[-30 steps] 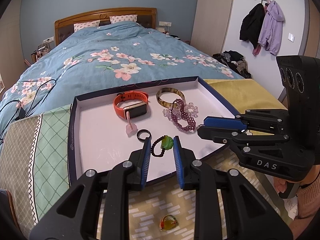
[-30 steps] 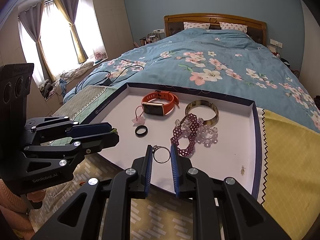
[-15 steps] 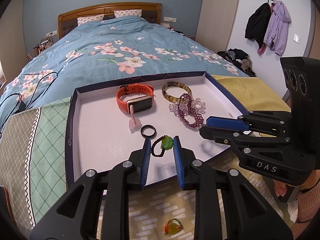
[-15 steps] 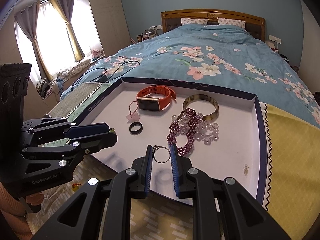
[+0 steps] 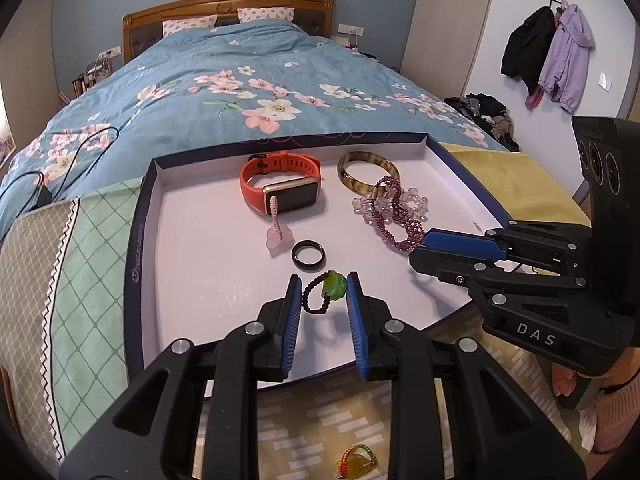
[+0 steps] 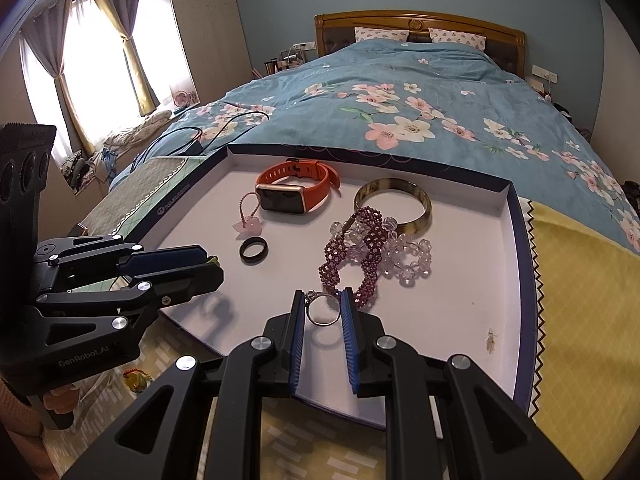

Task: Organize jewelry
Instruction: 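Open the left tool over the box while the right tool releases the gold ring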

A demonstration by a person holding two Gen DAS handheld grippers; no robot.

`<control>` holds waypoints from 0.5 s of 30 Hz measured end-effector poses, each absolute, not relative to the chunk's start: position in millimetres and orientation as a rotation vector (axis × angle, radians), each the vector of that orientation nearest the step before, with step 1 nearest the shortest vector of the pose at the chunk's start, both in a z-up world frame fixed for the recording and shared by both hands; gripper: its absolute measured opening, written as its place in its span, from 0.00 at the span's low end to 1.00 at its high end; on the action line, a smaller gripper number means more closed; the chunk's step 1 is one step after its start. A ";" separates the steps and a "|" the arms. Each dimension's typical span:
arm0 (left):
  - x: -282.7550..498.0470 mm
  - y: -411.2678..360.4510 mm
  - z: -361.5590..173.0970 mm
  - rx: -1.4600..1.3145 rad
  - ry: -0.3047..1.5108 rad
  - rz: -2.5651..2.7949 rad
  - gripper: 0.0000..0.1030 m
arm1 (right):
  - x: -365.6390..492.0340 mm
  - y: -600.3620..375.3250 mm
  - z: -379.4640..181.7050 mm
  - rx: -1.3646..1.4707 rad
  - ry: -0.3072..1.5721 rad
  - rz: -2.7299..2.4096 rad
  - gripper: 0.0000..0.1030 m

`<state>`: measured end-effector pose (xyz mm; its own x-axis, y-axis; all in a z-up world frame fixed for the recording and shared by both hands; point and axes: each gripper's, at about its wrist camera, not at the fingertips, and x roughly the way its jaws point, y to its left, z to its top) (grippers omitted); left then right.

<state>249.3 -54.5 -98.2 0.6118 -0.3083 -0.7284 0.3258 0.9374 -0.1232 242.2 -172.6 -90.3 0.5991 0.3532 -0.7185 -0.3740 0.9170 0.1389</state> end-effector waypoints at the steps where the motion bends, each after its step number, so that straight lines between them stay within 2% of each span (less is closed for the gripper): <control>1: 249.8 -54.0 -98.9 0.021 0.838 -0.366 0.22 | 242.7 -173.0 -91.2 -0.026 0.829 0.418 0.16; 10: 253.6 -55.3 -105.3 0.012 0.855 -0.369 0.23 | 244.2 -175.5 -91.2 -0.014 0.829 0.400 0.17; 14: 251.7 -53.7 -103.1 0.008 0.842 -0.365 0.31 | 241.8 -179.1 -88.5 0.001 0.814 0.395 0.18; 15: 250.5 -52.8 -102.1 0.007 0.837 -0.364 0.35 | 240.7 -179.9 -87.8 0.004 0.813 0.397 0.20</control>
